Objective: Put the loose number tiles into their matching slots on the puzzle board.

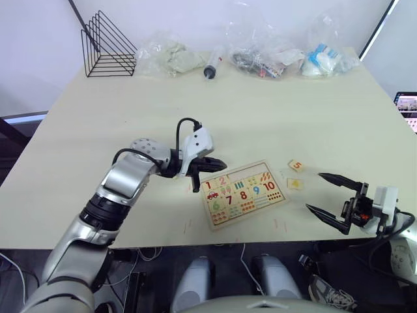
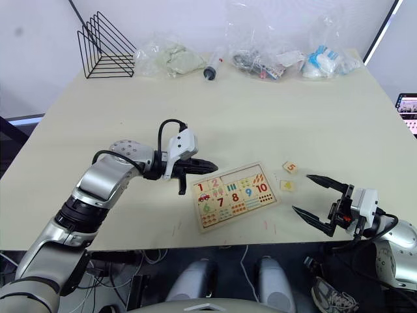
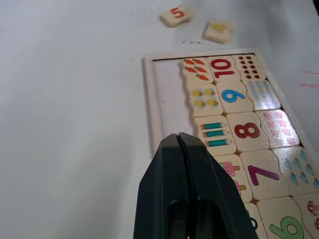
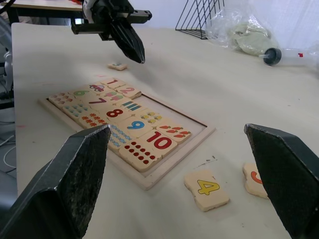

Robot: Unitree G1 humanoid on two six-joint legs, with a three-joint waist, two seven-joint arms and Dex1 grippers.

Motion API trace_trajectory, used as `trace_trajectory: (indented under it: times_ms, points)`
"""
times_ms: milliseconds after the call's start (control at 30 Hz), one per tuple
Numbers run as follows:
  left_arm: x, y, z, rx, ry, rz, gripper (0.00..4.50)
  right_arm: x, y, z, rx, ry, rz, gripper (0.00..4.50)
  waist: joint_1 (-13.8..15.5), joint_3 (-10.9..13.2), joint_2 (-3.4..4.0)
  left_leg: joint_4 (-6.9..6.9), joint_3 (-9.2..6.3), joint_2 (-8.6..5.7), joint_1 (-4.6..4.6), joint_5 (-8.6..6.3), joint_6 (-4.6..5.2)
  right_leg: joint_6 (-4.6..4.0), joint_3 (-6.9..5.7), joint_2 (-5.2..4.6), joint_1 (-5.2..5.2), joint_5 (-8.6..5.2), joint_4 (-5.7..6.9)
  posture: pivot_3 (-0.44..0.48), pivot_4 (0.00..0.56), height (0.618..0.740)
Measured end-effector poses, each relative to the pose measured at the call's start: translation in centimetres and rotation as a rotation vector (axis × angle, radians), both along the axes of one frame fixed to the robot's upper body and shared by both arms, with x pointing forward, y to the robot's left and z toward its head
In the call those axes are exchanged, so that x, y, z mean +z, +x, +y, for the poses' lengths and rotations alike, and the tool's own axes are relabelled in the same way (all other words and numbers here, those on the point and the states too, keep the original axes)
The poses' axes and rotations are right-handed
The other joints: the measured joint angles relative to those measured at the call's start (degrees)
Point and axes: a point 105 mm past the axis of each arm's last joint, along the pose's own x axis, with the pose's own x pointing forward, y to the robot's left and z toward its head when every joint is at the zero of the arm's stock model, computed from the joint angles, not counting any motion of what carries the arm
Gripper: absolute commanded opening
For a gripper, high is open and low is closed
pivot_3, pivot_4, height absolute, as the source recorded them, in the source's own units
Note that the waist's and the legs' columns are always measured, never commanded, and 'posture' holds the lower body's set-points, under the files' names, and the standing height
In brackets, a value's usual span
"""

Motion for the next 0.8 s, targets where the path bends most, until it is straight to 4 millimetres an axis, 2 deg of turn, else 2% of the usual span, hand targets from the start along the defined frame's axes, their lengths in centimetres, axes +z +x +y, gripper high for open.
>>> trace_trajectory:
  times_ms: [233, 367, 800]
  points:
    - [-2.0, -0.1, 0.1, -0.019, 0.021, 0.006, 0.04, -0.1, -0.1, 0.0, -0.002, 0.0, 0.003, 4.5, 0.13, 0.0, 0.0, 0.0, 0.0, -0.01, 0.0, 0.0, 0.0, 0.0, 0.0, -0.01, 0.01, 0.0, 0.0, 0.0, 0.15, 0.74]
    - [-3.9, -0.3, -0.4, -0.029, 0.039, 0.04, 0.04, -0.2, -0.1, -0.1, -0.006, 0.001, 0.008, 4.5, 0.04, 0.0, 0.0, 0.0, 0.0, -0.01, 0.0, 0.0, 0.0, 0.0, 0.0, 0.0, 0.0, 0.0, 0.0, 0.0, 0.15, 0.74]
    - [-4.1, -0.2, -0.5, -0.039, 0.011, 0.022, 0.04, -0.4, -0.3, -0.3, -0.018, 0.0, 0.019, 4.5, 0.03, -0.05, 0.05, 0.0, 0.01, 0.0, 0.07, 0.0, 0.0, 0.0, 0.01, 0.0, 0.06, 0.0, 0.02, 0.0, 0.15, 0.74]
